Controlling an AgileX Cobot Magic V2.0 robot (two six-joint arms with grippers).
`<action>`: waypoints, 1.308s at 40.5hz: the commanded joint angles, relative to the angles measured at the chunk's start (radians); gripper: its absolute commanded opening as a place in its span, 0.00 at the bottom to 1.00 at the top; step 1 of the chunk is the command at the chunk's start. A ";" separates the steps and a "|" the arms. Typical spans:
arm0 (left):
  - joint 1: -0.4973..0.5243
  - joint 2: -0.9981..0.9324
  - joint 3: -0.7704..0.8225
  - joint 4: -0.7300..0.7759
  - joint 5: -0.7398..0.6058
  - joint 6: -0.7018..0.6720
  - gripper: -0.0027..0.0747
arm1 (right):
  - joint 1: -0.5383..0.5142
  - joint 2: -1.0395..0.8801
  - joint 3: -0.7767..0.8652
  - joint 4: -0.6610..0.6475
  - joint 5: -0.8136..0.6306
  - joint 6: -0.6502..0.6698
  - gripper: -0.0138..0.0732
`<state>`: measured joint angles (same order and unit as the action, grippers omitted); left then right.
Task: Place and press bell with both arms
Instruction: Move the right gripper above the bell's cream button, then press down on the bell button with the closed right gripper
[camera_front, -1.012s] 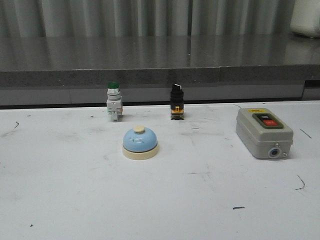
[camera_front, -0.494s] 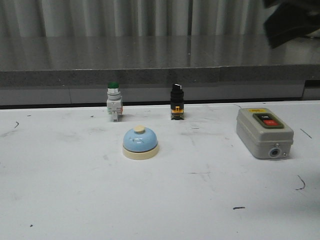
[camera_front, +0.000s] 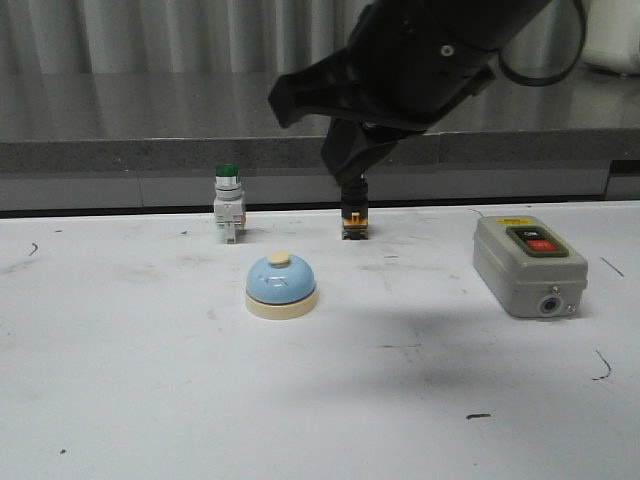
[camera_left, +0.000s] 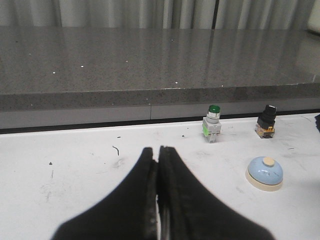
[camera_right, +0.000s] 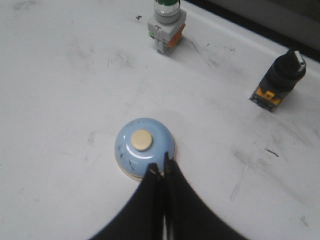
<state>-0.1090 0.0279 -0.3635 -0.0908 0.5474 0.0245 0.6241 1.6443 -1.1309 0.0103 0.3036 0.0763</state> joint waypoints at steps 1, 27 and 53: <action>0.002 0.012 -0.025 -0.005 -0.072 -0.009 0.01 | 0.001 0.024 -0.116 0.022 0.014 0.001 0.08; 0.002 0.012 -0.025 -0.005 -0.072 -0.009 0.01 | 0.039 0.252 -0.284 0.031 0.035 0.001 0.08; 0.002 0.012 -0.025 -0.005 -0.072 -0.009 0.01 | 0.039 0.259 -0.284 0.031 -0.001 0.001 0.08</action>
<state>-0.1090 0.0279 -0.3635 -0.0908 0.5474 0.0245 0.6617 1.9581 -1.3819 0.0364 0.3730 0.0763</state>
